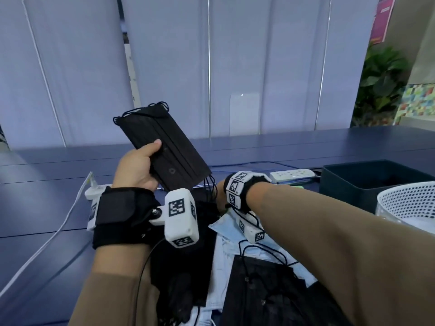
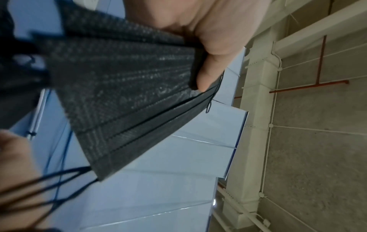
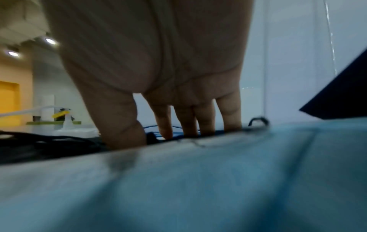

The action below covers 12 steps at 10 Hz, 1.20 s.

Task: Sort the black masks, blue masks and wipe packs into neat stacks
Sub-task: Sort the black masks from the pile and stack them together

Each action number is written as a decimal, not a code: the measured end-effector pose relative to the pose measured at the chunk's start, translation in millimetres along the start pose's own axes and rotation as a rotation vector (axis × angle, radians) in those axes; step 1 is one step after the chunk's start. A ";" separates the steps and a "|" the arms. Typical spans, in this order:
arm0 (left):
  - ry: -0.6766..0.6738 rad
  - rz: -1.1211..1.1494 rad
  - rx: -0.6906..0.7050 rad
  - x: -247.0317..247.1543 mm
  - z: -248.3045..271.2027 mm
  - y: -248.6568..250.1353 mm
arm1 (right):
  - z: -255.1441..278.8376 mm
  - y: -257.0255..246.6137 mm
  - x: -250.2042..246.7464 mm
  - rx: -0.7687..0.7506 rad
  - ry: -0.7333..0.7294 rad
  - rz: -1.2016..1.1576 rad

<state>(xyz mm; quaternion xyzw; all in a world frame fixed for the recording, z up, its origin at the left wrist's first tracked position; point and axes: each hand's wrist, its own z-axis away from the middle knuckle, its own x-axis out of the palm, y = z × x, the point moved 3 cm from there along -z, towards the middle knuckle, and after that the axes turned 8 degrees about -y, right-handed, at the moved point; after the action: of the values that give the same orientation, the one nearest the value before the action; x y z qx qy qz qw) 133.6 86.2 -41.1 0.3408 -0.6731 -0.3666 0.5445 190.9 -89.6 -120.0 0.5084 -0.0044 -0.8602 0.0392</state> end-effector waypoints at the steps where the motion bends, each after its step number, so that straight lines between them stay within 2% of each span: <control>1: 0.009 -0.011 -0.023 -0.1 -4.0 -5.9 | 9.4 -5.7 -1.7 0.062 -0.032 0.065; 2: 0.002 -0.006 -0.051 0.3 -5.1 -10.0 | -3.6 7.3 -12.9 0.022 0.151 -0.165; 3: -0.009 -0.001 -0.079 0.8 -6.5 -16.5 | 7.7 19.4 -36.7 0.076 0.320 -0.272; 4: -0.004 0.006 -0.113 5.7 -6.8 -26.1 | 45.8 38.2 -56.5 -0.100 0.491 -0.797; 5: -0.015 0.033 -0.168 18.6 -6.0 -42.7 | 96.9 58.0 -50.3 -0.379 0.587 -1.378; 6: -0.076 0.041 -0.282 45.9 0.4 -67.1 | 139.5 68.8 -24.1 -0.578 0.512 -1.564; 7: -0.234 0.080 -0.412 82.7 18.8 -89.2 | 170.0 74.1 8.2 -0.654 0.379 -1.620; 8: -0.301 0.089 -0.394 101.5 29.9 -105.8 | 176.7 82.4 37.0 -0.473 0.448 -1.489; 9: -0.305 0.084 -0.349 106.5 33.4 -118.8 | 175.3 93.0 55.6 -0.364 0.568 -1.330; 10: -0.302 0.104 -0.352 109.1 34.0 -129.7 | 172.5 99.8 68.2 -0.308 0.572 -1.302; 11: -0.371 0.110 -0.366 113.0 37.7 -134.3 | 170.3 101.3 73.2 -0.284 0.515 -1.220; 12: -0.394 -0.053 -0.303 120.1 43.4 -132.0 | 170.9 107.2 72.3 -0.226 0.453 -1.038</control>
<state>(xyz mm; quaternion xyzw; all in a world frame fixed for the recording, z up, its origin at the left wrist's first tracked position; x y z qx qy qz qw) 77.8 -77.4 -103.2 0.1945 -0.6944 -0.5369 0.4379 13.5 -207.2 -95.6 0.6079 0.3461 -0.6317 -0.3342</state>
